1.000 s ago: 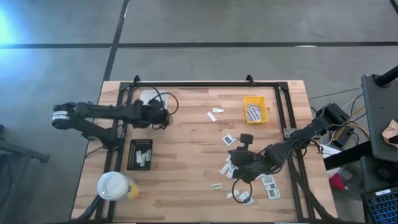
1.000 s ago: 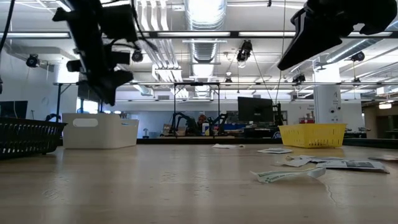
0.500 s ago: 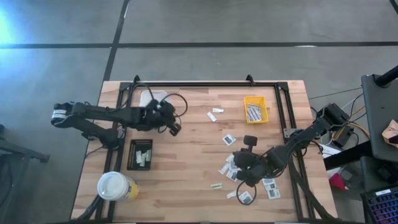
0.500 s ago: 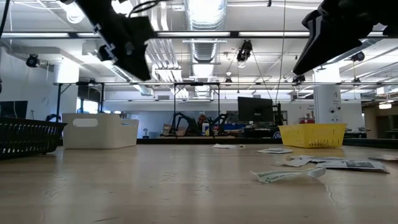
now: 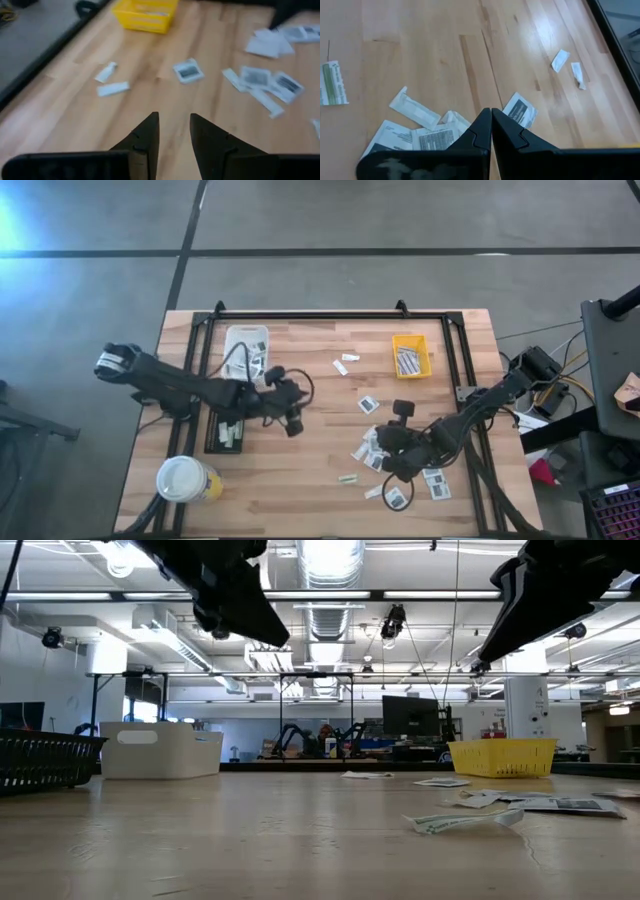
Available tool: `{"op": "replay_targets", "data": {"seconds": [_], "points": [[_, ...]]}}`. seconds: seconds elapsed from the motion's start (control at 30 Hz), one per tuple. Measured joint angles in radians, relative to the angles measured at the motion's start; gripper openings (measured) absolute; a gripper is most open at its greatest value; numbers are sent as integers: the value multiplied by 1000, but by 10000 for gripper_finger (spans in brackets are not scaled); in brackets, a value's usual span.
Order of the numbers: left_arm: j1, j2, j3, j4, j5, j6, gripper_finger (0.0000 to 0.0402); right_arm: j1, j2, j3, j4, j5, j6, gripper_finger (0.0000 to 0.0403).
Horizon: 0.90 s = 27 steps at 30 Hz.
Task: Pick & Place First Aid Supplies
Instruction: Put the green bandage pack into the black bin
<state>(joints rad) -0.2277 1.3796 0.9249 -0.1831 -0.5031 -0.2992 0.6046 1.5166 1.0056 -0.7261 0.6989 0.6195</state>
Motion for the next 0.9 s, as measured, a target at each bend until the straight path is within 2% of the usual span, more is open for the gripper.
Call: {"op": "replay_targets", "data": {"seconds": [0.13,0.3,0.4,0.5,0.7,0.9], "points": [[-29,76,0,81,114,12,104,0,0,0,0,-1,9,9],[-59,185,0,272,344,52,104,0,0,-1,3,-1,10,8],[-74,231,0,367,388,71,104,0,0,-1,4,-1,10,9],[-77,258,17,375,416,88,103,-1,0,-1,6,-1,10,9],[-77,303,80,382,544,121,103,-1,0,-1,10,-1,10,9],[-77,386,151,387,740,163,103,-1,0,-3,15,0,10,9]]}}
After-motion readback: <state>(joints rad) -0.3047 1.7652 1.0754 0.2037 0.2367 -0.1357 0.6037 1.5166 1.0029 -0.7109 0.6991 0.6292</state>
